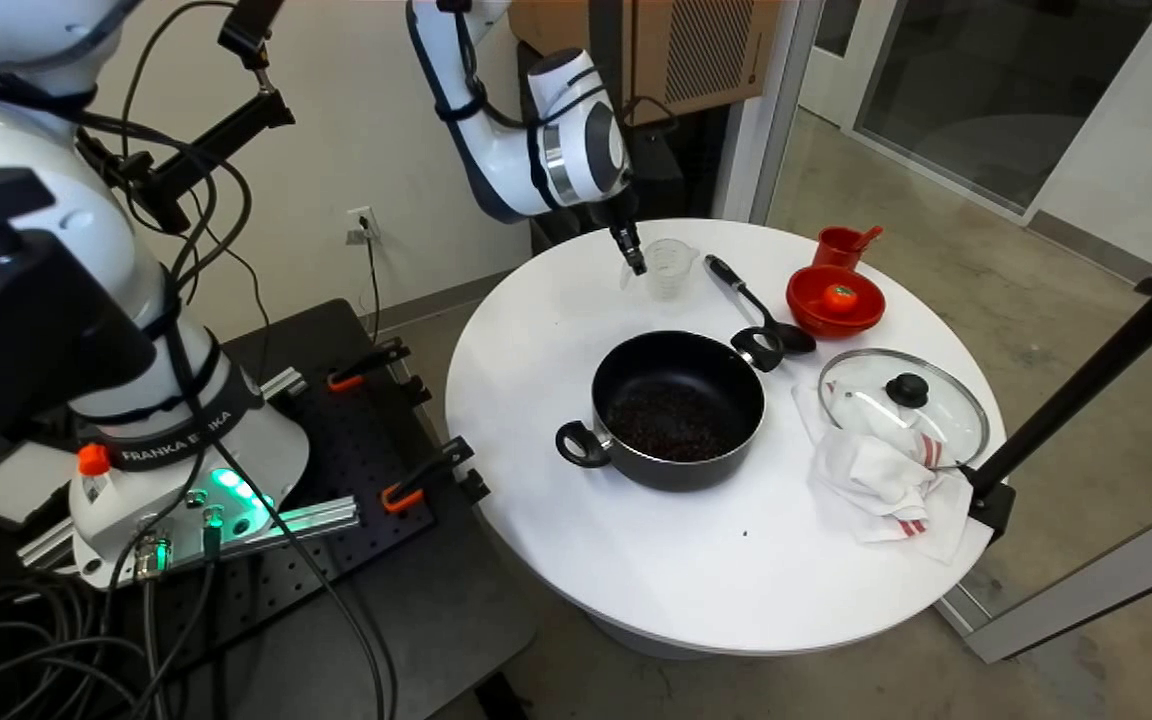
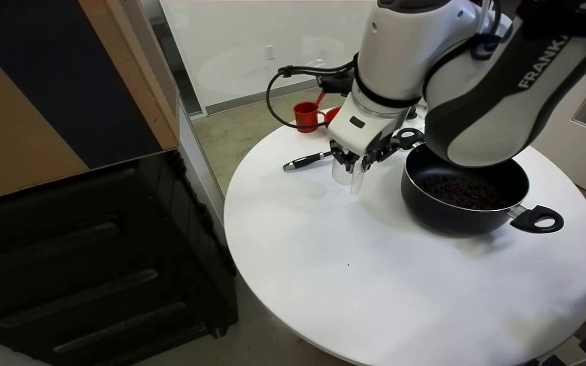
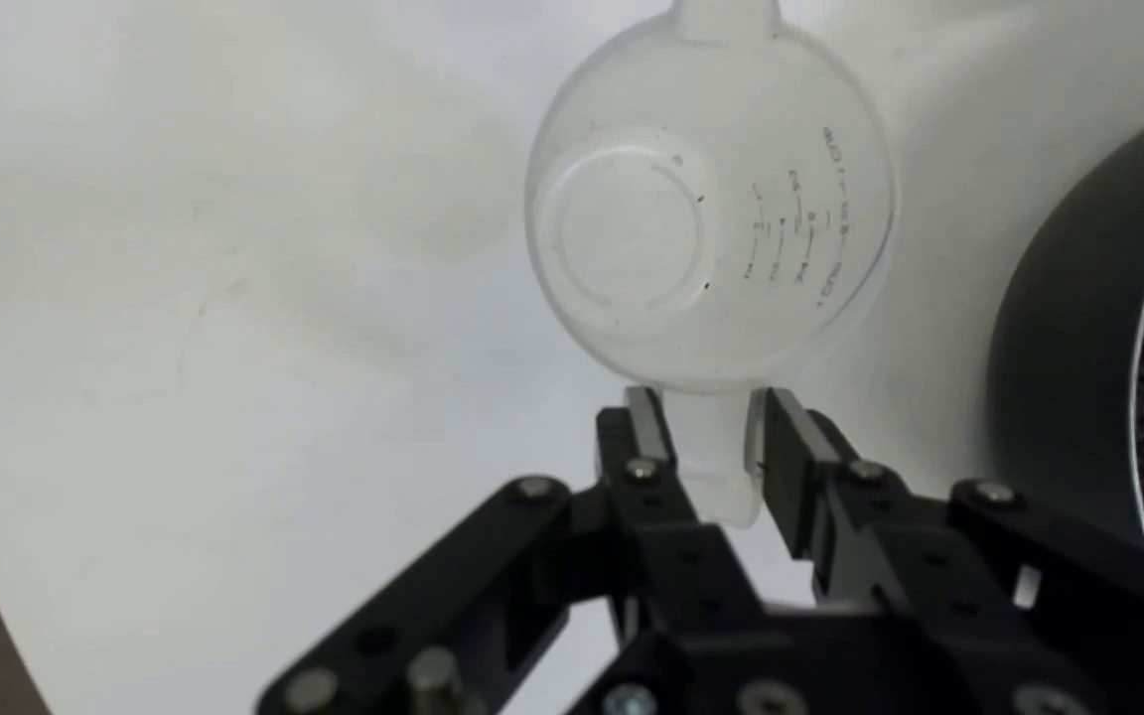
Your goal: Pick the jar and pour the beans into the pot
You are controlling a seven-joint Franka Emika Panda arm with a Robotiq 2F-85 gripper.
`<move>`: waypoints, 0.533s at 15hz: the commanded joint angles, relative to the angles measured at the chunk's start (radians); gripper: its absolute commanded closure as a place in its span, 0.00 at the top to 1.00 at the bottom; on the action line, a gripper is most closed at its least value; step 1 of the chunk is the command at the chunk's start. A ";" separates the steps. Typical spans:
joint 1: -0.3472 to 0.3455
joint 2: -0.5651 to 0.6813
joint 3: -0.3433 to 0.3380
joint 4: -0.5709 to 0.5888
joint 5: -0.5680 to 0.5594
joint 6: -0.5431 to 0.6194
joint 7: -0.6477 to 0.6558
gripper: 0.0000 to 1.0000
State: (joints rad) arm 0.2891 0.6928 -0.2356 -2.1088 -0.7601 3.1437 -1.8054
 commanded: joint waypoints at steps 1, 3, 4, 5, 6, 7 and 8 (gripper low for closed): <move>0.126 0.061 -0.157 -0.009 -0.036 0.126 0.068 0.07; 0.166 0.089 -0.200 -0.020 -0.018 0.150 0.067 0.07; 0.177 0.098 -0.210 -0.026 -0.014 0.153 0.066 0.07; 0.180 0.103 -0.207 -0.032 -0.012 0.142 0.063 0.07; 0.173 0.103 -0.194 -0.040 -0.011 0.129 0.061 0.07; 0.162 0.100 -0.175 -0.048 -0.011 0.116 0.058 0.07; 0.150 0.097 -0.157 -0.056 -0.011 0.106 0.055 0.07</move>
State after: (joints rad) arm 0.4445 0.7957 -0.4114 -2.1383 -0.7738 3.2557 -1.7569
